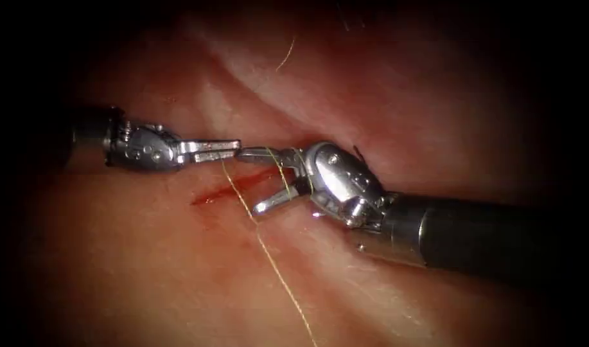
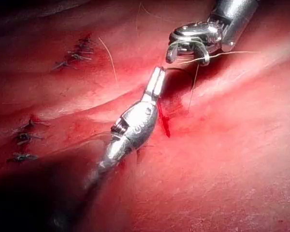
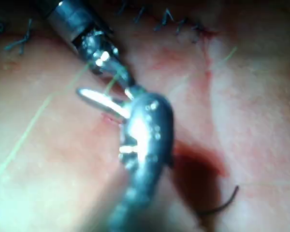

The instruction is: Wound Closure

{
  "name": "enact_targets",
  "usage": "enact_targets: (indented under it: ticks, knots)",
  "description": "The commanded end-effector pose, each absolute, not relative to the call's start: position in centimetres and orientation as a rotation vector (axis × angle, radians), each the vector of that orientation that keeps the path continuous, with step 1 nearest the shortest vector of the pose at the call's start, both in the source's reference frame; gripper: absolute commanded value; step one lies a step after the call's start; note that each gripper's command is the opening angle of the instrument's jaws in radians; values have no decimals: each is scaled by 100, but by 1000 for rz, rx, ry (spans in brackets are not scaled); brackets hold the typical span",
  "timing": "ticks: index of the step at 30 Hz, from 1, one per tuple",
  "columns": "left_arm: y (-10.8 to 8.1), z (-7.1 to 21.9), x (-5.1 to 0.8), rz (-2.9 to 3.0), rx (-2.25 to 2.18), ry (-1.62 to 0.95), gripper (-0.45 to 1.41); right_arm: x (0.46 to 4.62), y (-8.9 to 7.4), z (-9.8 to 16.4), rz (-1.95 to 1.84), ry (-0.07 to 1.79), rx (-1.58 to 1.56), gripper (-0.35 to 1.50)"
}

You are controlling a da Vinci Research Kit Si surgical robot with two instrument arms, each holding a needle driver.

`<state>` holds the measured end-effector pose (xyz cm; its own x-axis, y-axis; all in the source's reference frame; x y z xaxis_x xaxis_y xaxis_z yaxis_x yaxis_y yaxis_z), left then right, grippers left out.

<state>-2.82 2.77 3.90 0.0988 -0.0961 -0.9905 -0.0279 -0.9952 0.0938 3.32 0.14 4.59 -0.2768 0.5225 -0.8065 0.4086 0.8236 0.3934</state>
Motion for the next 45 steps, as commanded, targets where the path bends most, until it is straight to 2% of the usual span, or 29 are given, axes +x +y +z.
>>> enact_targets:
  ticks: [1, 16, 18, 25, 38, 45]
  knots:
    - [272, 396, -288, -2070, 2287, -132, -45, 340, 19, 461, 135, 1905, 694, 98]
    - [241, 376, -308, -2078, 2280, -139, -45, 339, 37, 461, 267, 1909, 676, 98]
    - [235, 376, -312, -2079, 2278, -134, -45, 340, 37, 461, 303, 1902, 683, 103]
    - [218, 373, -327, -2080, 2268, -119, -45, 340, 37, 462, 508, 1808, 673, 113]
    - [214, 356, -347, -2090, 2254, -98, -45, 318, 45, 487, 877, 1647, 546, 110]
    - [226, 356, -347, -2104, 2251, -92, -45, 319, 60, 498, 967, 1607, 467, 120]
